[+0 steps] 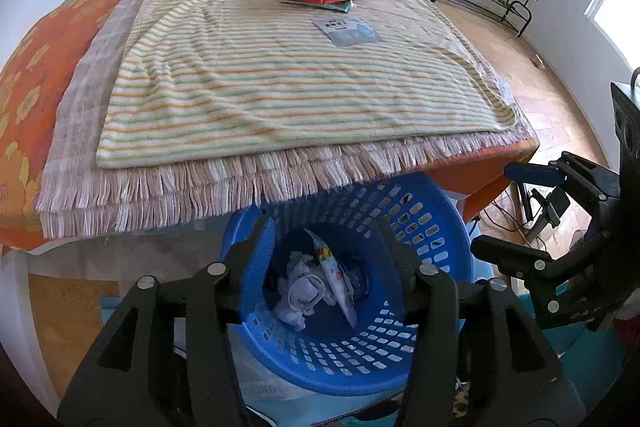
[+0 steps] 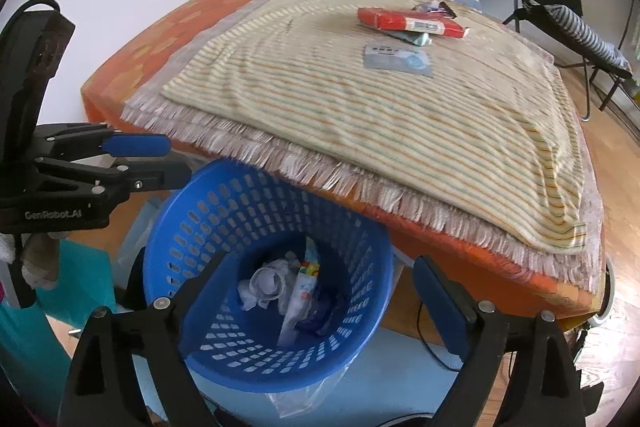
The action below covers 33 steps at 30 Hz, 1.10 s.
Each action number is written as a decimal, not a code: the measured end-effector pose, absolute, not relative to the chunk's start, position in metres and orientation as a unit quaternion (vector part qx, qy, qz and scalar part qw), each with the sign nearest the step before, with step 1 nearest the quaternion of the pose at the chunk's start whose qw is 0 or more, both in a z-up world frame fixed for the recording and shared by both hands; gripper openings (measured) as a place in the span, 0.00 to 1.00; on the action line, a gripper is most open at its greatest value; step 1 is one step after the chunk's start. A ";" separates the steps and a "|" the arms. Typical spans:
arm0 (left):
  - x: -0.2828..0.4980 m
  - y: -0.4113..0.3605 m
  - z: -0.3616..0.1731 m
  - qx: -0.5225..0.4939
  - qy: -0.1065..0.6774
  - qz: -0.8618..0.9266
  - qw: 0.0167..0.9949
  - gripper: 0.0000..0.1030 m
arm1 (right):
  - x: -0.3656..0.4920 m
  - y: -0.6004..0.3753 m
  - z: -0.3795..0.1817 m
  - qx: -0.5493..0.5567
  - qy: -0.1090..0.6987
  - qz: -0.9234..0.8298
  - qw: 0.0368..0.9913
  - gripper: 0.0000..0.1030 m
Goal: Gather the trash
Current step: 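Move both open tools back over the bed toward the red pack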
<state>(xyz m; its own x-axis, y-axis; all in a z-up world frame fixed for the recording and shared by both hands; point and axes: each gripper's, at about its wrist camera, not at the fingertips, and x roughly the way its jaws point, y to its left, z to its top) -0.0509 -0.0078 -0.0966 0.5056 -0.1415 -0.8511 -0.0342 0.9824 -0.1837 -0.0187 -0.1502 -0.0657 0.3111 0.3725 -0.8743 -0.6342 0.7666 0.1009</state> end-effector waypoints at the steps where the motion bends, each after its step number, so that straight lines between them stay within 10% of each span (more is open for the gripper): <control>1: -0.048 -0.008 -0.095 -0.087 0.496 -0.032 0.863 0.50 | -0.016 -0.151 -0.065 -0.129 0.496 0.312 0.800 0.90; 24: 0.053 0.006 -0.053 -0.069 0.472 -0.057 0.877 0.57 | 0.120 -0.181 -0.028 0.024 0.477 0.251 0.842 0.90; 33: 0.133 0.006 -0.037 -0.026 0.465 -0.093 0.880 0.80 | 0.169 -0.192 -0.037 0.041 0.503 0.236 0.831 0.90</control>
